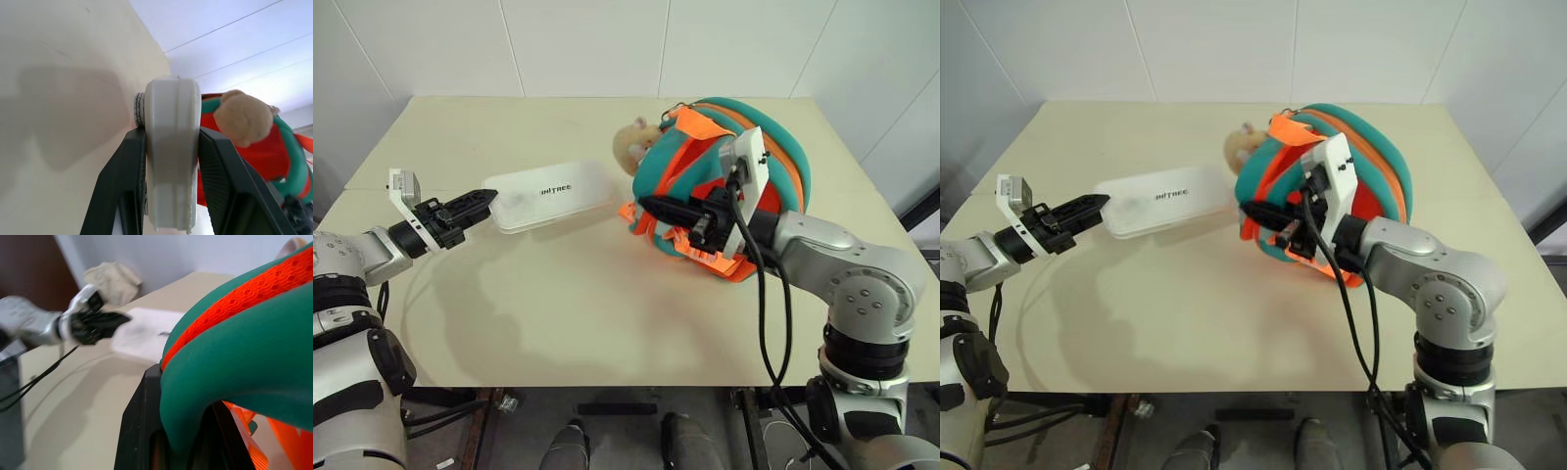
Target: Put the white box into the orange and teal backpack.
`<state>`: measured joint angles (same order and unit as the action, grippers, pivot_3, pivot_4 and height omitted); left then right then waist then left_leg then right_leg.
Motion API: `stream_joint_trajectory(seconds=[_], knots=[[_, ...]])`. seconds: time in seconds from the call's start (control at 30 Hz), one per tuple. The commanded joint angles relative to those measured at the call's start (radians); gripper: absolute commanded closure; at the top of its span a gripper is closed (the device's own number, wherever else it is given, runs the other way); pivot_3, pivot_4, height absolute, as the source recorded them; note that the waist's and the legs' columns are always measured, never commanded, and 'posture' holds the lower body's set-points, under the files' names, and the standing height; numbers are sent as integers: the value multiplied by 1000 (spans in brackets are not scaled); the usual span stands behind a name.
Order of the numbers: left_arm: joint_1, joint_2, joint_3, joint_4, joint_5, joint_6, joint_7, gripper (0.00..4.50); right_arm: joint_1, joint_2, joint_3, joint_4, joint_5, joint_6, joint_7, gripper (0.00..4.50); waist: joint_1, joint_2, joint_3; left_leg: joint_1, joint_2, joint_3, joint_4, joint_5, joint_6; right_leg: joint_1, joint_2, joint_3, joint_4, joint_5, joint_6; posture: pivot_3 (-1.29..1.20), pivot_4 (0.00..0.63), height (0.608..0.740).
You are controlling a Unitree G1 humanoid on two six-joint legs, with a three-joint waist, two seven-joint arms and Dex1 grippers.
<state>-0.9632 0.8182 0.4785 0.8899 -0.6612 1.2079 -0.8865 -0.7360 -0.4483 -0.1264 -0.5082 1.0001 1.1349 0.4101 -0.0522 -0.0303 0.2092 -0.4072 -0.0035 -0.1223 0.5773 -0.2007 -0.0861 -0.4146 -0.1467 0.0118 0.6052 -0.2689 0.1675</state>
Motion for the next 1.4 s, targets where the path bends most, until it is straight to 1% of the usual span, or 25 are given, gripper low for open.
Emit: stream_joint_trajectory(seconds=[0.03, 0.2, 0.3, 0.37, 0.5, 0.57, 0.67, 0.8, 0.9, 0.97, 1.13, 1.4], knots=[[-42, 45, 0, 17, 2, -32, -45, 3283, -5, -50, -29, -97, 145, -5, 97, 4500, -1, 0, 0, 0, 0, 0, 0, 0, 0, 0, 0, 0, 0, 0, 0, 0, 150, 740], [-63, 53, -22, 43, 16, -53, -64, 3283, 9, -154, -41, -124, 244, -38, 212, 4500, 3, 0, 0, 0, 0, 0, 0, 0, 1, 0, 0, 0, -1, 0, 0, 0, 150, 740], [-74, 51, -33, 55, 27, -64, -75, 3283, 32, -221, -46, -136, 246, -75, 317, 4500, 7, -1, 0, 0, 0, 0, 1, 0, 1, 0, 0, 0, -4, 0, 0, 0, 150, 740], [-80, 50, -43, 62, 34, -72, -83, 3283, 67, -270, -39, -130, 197, -126, 417, 4500, 12, -1, 0, 0, 0, 0, 1, 0, 1, 0, 0, 0, -4, 0, 1, 0, 150, 740], [-86, 48, -59, 69, 45, -88, -98, 3283, 125, -352, 4, -93, 48, -260, 593, 4500, 22, -1, 0, 0, 0, 1, 2, -1, 1, 0, 0, 0, -5, -1, 1, 0, 150, 740], [-82, 53, -71, 58, 55, -112, -114, 3283, 149, -401, 30, -37, -71, -370, 698, 4500, 25, -1, 1, 0, 0, 1, 3, -1, 1, 1, 0, 0, -5, -1, 1, 0, 150, 740], [-77, 61, -86, 48, 64, -126, -142, 3283, 160, -425, 49, 25, -163, -473, 775, 4500, 25, -2, 1, 0, 0, 1, 4, -1, 0, 1, 0, 0, -5, 0, 1, 0, 150, 740], [-59, 76, -96, 10, 70, -182, -202, 3283, 156, -406, 42, 112, -215, -546, 807, 4500, 23, -2, 1, 0, 0, 1, 5, -1, 0, 1, 0, 0, -5, 0, 1, 0, 150, 740], [10, 72, -46, -100, 23, -319, -329, 3283, 156, -405, 43, 138, -237, -565, 810, 4500, 23, -2, 1, 0, 0, 1, 4, -1, 0, 1, 0, 0, -5, 0, 1, 0, 150, 740], [38, 72, -25, -139, 1, -357, -385, 3283, 157, -402, 42, 143, -238, -565, 806, 4500, 24, -2, 1, -1, 0, 1, 4, -1, -1, 1, 0, 0, -5, 0, 1, 0, 150, 740], [49, 75, 16, -154, -13, -486, -464, 3284, 163, -395, 49, 146, -245, -565, 799, 4500, 25, -2, 1, -1, 0, 1, 4, -1, -1, 1, 0, 0, -5, 0, 1, 0, 150, 740], [12, 106, -6, -132, -6, -559, -620, 3284, 160, -389, 53, 169, -261, -562, 793, 4500, 25, -2, 1, -1, 0, 1, 7, -1, 0, 2, 0, 0, -4, 0, 0, 0, 150, 740]])
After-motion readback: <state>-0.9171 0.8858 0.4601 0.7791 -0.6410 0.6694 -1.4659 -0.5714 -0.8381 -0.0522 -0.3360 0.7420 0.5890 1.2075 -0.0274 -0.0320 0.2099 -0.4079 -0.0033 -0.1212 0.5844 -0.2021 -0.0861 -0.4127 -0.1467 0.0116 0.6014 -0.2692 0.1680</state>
